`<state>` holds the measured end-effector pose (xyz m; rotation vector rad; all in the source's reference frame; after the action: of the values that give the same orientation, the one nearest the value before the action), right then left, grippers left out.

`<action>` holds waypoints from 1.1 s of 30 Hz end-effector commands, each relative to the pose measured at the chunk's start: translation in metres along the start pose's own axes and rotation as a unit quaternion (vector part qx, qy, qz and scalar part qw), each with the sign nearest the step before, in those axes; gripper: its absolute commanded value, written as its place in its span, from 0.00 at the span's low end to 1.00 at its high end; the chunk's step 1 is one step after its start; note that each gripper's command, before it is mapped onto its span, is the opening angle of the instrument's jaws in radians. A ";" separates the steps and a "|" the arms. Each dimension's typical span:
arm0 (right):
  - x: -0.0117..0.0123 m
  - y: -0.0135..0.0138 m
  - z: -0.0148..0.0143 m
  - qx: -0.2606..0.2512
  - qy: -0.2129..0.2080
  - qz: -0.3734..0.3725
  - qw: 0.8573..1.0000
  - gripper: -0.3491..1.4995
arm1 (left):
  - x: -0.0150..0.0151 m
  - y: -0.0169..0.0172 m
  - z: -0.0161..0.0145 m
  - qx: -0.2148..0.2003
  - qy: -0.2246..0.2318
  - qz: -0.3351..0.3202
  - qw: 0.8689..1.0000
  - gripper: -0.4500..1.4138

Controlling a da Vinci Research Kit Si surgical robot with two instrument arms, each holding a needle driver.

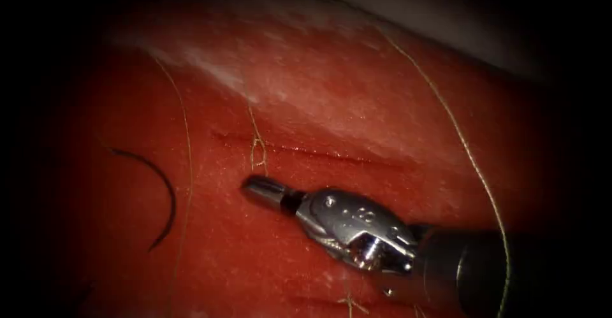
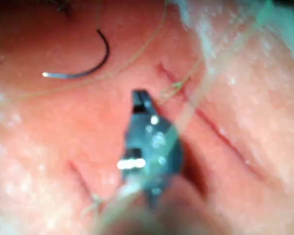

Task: Wound Closure

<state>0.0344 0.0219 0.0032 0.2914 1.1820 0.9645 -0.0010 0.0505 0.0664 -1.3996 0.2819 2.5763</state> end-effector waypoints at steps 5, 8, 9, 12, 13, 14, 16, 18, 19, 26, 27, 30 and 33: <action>-0.0001 -0.0004 0.0008 0.002 0.004 0.000 1.000 0.00 | -0.0020 -0.0020 0.0014 0.023 -0.015 -0.009 1.000 0.05; -0.0001 -0.0005 0.0008 0.003 0.005 0.000 1.000 0.00 | -0.0027 -0.0030 0.0017 0.030 -0.020 -0.012 0.999 0.05; -0.0001 -0.0005 0.0008 0.003 0.005 0.000 1.000 0.00 | -0.0028 -0.0032 0.0018 0.032 -0.022 -0.013 0.999 0.05; -0.0001 -0.0004 0.0008 0.003 0.006 0.000 1.000 0.00 | -0.0033 -0.0038 0.0024 0.037 -0.025 -0.015 0.999 0.05; -0.0002 -0.0005 0.0007 0.004 0.006 0.000 1.000 0.00 | -0.0037 -0.0039 0.0030 0.038 -0.026 -0.015 0.999 0.05; -0.0002 -0.0005 0.0007 0.004 0.006 0.000 1.000 0.00 | -0.0037 -0.0039 0.0030 0.038 -0.026 -0.015 0.999 0.05; -0.0005 -0.0006 0.0006 0.005 0.003 -0.001 1.000 0.00 | -0.0047 -0.0035 0.0043 0.038 -0.024 -0.011 0.999 0.05; -0.0005 -0.0006 0.0005 0.005 0.003 -0.002 1.000 0.00 | -0.0051 -0.0033 0.0047 0.035 -0.024 -0.009 0.999 0.05; -0.0006 -0.0007 0.0003 0.006 0.002 -0.002 1.000 0.00 | -0.0059 -0.0030 0.0053 0.033 -0.028 -0.005 0.999 0.05; -0.0015 -0.0016 -0.0001 0.009 -0.012 -0.005 1.000 0.00 | -0.0082 -0.0028 0.0061 0.033 -0.032 0.001 0.999 0.05; -0.0017 -0.0017 -0.0001 0.009 -0.012 -0.006 1.000 0.00 | -0.0083 -0.0028 0.0062 0.032 -0.033 -0.001 0.999 0.05; -0.0022 -0.0020 -0.0002 0.010 -0.016 -0.008 1.000 0.00 | -0.0084 -0.0026 0.0063 0.030 -0.031 0.000 0.999 0.05; -0.0023 -0.0020 -0.0003 0.011 -0.018 -0.009 1.000 0.00 | -0.0084 -0.0025 0.0064 0.027 -0.030 -0.004 0.999 0.05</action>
<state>0.0342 0.0190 0.0029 0.3137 1.1584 0.9293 -0.0005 0.0537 0.0760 -1.2964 0.3314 2.5773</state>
